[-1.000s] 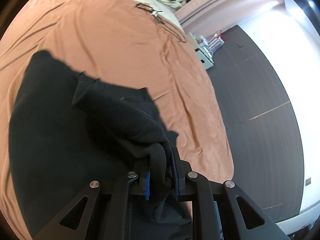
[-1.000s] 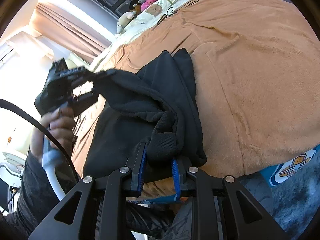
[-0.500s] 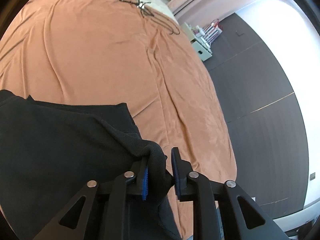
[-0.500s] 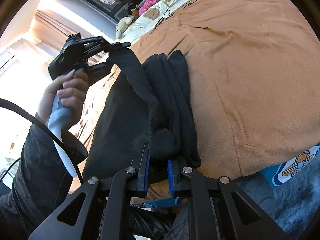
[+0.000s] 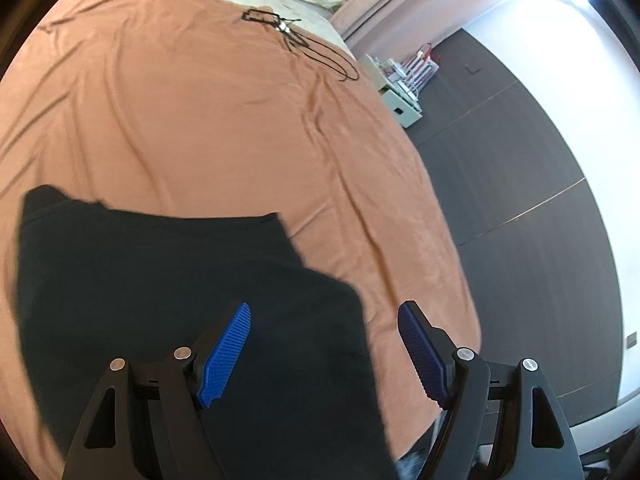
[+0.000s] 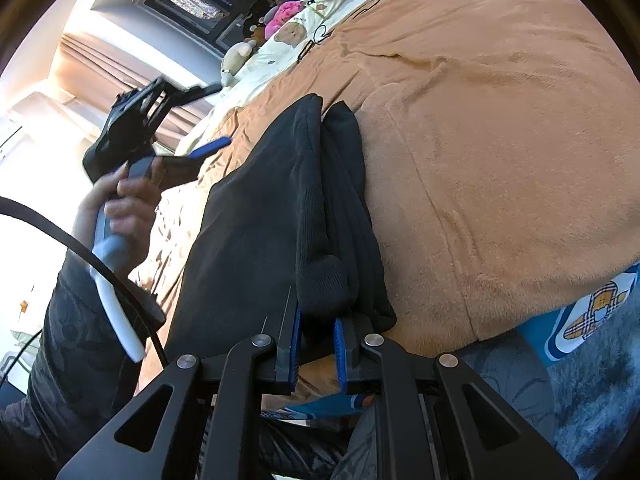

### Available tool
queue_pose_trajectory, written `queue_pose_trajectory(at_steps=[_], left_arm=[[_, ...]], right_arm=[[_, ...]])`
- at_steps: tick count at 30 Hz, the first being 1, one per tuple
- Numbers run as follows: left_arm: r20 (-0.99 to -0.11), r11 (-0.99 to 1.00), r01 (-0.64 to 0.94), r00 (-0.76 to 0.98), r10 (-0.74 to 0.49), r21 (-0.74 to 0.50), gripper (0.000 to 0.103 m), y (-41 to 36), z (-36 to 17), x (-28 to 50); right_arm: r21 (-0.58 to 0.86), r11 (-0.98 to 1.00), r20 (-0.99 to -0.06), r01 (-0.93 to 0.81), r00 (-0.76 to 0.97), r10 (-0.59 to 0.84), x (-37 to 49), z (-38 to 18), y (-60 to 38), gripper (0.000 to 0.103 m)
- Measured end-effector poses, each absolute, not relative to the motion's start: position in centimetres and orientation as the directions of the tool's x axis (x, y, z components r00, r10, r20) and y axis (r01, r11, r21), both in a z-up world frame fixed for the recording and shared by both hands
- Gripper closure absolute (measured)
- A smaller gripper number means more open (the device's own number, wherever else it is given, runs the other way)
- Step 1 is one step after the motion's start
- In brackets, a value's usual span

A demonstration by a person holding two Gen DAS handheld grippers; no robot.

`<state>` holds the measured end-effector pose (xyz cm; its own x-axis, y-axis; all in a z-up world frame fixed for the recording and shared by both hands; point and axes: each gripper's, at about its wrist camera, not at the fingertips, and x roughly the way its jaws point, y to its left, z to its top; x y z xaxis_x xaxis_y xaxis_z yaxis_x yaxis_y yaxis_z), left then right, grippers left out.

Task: Fold small clothes
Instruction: 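Grasp the folded shirt edge with both grippers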

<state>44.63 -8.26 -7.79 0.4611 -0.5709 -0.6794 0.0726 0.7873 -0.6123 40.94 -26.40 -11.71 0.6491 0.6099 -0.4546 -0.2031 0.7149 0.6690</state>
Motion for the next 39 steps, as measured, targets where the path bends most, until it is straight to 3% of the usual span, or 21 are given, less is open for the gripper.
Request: queue_pose_trajectory(at_steps=[8, 10, 12, 13, 23, 26, 35, 39], left_arm=[[-0.733, 0.84, 0.03, 0.473, -0.49, -0.542, 0.025, -2.5, -8.2, 39.8], [-0.736, 0.84, 0.01, 0.475, -0.482, -0.543, 0.025, -1.2, -8.5, 38.7], [-0.742, 0.842, -0.005, 0.475, -0.473, -0.54, 0.025, -0.2, -8.8, 37.7], [-0.744, 0.843, -0.012, 0.476, -0.469, -0.539, 0.025, 0.2, -8.8, 37.2], [-0.744, 0.82, -0.089, 0.484, -0.46, -0.565, 0.025, 3.3, -11.3, 31.2], [-0.744, 0.805, -0.111, 0.472, -0.474, -0.583, 0.027, 3.7, -12.6, 29.6], [-0.72, 0.751, -0.144, 0.443, -0.534, -0.645, 0.033, 3.1, -15.6, 25.8], [-0.695, 0.705, -0.171, 0.433, -0.574, -0.688, 0.04, 3.1, -17.3, 24.4]], right_arm=[[0.633, 0.749, -0.505, -0.194, 0.63, 0.59, 40.5, -10.3, -26.5, 0.086], [0.602, 0.773, -0.516, -0.2, 0.642, 0.567, 40.2, -9.5, -26.8, 0.076], [0.579, 0.791, -0.523, -0.196, 0.655, 0.545, 39.9, -8.8, -27.1, 0.048], [0.576, 0.795, -0.518, -0.192, 0.666, 0.536, 39.8, -8.4, -27.4, 0.044], [0.553, 0.802, -0.518, -0.225, 0.661, 0.543, 42.0, -7.6, -27.1, 0.044], [0.547, 0.803, -0.528, -0.237, 0.646, 0.551, 43.2, -7.8, -26.7, 0.05], [0.538, 0.811, -0.584, -0.231, 0.592, 0.556, 45.0, -9.1, -25.8, 0.054], [0.554, 0.798, -0.595, -0.238, 0.557, 0.579, 45.5, -10.0, -25.2, 0.07]])
